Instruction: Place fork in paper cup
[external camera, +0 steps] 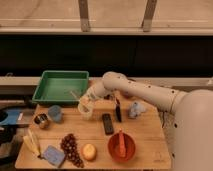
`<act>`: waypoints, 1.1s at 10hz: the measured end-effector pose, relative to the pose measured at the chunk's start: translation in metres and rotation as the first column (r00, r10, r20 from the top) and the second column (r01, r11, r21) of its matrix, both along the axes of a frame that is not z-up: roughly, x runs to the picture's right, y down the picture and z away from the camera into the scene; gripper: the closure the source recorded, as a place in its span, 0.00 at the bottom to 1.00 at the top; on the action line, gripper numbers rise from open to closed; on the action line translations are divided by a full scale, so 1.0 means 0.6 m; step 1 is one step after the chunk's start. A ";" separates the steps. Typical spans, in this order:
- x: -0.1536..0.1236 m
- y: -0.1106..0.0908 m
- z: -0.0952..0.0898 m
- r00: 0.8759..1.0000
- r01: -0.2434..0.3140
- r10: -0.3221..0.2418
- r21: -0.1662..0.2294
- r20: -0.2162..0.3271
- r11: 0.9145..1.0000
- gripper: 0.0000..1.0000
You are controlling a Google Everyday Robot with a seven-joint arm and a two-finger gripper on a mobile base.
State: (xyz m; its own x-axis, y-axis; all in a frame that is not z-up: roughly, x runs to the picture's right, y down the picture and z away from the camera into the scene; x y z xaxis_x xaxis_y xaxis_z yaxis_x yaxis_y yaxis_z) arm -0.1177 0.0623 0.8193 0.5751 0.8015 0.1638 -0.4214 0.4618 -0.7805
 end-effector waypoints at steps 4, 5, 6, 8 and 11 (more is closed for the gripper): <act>-0.001 0.001 0.004 1.000 0.007 -0.007 -0.008 -0.013 1.000 0.39; -0.004 0.002 0.003 1.000 0.012 -0.012 -0.009 -0.014 1.000 0.39; -0.001 0.003 0.003 1.000 0.012 -0.012 -0.009 -0.018 1.000 0.39; 0.004 0.001 -0.003 1.000 0.014 -0.014 0.001 -0.026 1.000 0.39; 0.015 -0.008 -0.018 0.999 0.016 -0.014 0.037 -0.048 0.999 0.39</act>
